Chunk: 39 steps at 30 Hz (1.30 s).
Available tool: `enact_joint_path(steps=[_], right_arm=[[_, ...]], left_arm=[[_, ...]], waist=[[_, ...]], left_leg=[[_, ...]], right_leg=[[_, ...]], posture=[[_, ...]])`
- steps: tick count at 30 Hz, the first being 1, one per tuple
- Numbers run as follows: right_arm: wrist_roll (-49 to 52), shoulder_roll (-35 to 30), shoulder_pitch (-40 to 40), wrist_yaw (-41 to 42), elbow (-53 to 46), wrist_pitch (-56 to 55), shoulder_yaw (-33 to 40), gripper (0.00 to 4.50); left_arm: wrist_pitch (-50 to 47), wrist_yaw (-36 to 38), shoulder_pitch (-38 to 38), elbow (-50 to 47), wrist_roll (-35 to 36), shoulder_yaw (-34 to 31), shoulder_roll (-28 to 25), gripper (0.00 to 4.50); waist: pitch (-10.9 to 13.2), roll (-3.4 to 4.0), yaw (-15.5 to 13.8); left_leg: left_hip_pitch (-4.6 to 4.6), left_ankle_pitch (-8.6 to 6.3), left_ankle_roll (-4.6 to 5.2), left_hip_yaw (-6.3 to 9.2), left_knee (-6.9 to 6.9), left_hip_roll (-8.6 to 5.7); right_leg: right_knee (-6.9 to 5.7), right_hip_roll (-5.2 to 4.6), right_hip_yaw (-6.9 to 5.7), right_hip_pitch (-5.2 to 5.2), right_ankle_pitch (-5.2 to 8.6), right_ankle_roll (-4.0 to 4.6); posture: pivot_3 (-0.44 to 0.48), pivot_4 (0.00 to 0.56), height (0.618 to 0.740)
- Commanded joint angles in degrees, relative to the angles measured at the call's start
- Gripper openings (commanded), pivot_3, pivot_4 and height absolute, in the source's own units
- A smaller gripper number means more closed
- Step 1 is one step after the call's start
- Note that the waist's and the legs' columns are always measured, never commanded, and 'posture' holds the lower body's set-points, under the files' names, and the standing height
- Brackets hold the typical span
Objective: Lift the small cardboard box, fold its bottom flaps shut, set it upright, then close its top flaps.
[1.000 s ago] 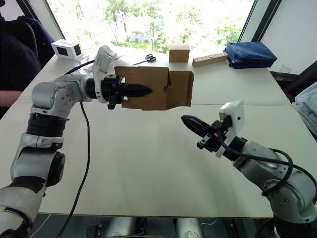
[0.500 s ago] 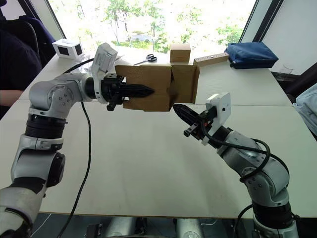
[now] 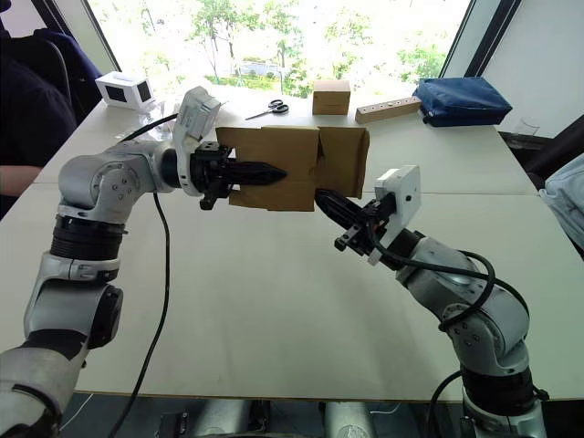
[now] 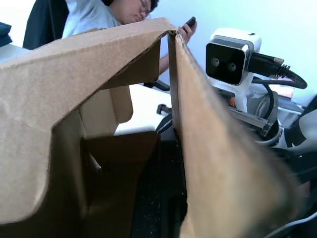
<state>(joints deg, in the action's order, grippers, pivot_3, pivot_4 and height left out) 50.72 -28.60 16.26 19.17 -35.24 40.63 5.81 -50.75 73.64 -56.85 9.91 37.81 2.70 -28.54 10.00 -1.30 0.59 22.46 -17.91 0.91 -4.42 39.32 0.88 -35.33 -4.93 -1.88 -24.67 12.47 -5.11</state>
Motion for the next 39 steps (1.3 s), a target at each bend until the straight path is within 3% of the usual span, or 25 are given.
enact_joint_path(steps=[1, 13, 19, 24, 29, 35, 39], right_arm=[[0.1, 0.5, 1.4, 1.1, -0.8, -0.7, -0.5, 0.09], [1.4, -1.3, 0.6, 2.6, -1.7, -0.1, 2.2, 0.09], [14.2, -8.2, -2.1, 3.7, -4.7, 3.5, 11.7, 0.09], [23.6, -10.9, -2.9, 0.9, -0.1, 3.5, 19.4, 0.09], [19.3, -7.5, -1.1, 0.2, 9.6, -0.9, 20.6, 0.09], [7.9, -2.7, 5.5, 3.3, 21.5, -6.8, 13.5, 0.09], [6.6, 1.4, 8.3, 5.0, 23.9, -7.9, 11.3, 0.09]], left_arm=[[0.2, 0.0, -0.5, -2.1, 1.3, -0.9, 0.1, 0.0], [2.8, -0.3, -0.9, 0.5, -0.3, -0.8, -0.1, 0.0], [3.9, 0.2, -1.4, 2.3, -0.9, -1.0, -0.7, 0.0], [2.6, 0.6, -1.7, 1.7, 0.3, -1.7, -1.3, 0.0], [1.3, 0.3, -1.1, -0.1, 1.5, -2.4, -1.8, 0.0], [-1.2, -1.2, -0.4, -3.6, 3.7, -3.2, -1.6, 0.0], [-2.0, -2.0, -0.5, -4.4, 4.5, -3.7, -1.6, 0.0]], waist=[[0.0, 0.0, 0.0], [0.0, 0.0, 0.0], [0.0, 0.0, -0.1], [0.0, 0.0, 0.0], [0.0, 0.0, 0.0], [0.0, 0.06, 0.2], [0.0, 0.08, 0.1]], left_leg=[[0.0, 0.0, 0.0, 0.0, 0.0, 0.0], [0.0, 0.0, 0.0, 0.0, 0.0, 0.0], [0.01, 0.0, 0.0, -0.01, 0.0, -0.01], [-0.01, 0.0, 0.0, 0.0, 0.0, 0.0], [-0.02, 0.0, 0.0, -0.01, 0.0, 0.01], [-0.03, 0.0, 0.0, -0.04, 0.0, 0.03], [-0.04, 0.01, -0.01, -0.01, 0.0, 0.04]], right_leg=[[0.0, 0.0, 0.0, 0.0, 0.0, 0.0], [0.0, 0.0, 0.0, 0.0, 0.0, 0.0], [0.02, -0.03, 0.0, 0.01, 0.0, 0.0], [0.0, -0.03, -0.01, 0.01, 0.0, 0.0], [0.0, -0.01, 0.0, 0.02, 0.0, 0.0], [0.0, 0.03, 0.03, 0.01, -0.01, -0.01], [-0.05, 0.07, 0.03, 0.0, -0.01, -0.01]], posture=[[0.0, 0.15, 0.74], [0.0, 0.15, 0.74], [0.0, 0.15, 0.74], [0.0, 0.15, 0.74], [0.0, 0.15, 0.74], [0.0, 0.15, 0.74], [0.0, 0.15, 0.74]])
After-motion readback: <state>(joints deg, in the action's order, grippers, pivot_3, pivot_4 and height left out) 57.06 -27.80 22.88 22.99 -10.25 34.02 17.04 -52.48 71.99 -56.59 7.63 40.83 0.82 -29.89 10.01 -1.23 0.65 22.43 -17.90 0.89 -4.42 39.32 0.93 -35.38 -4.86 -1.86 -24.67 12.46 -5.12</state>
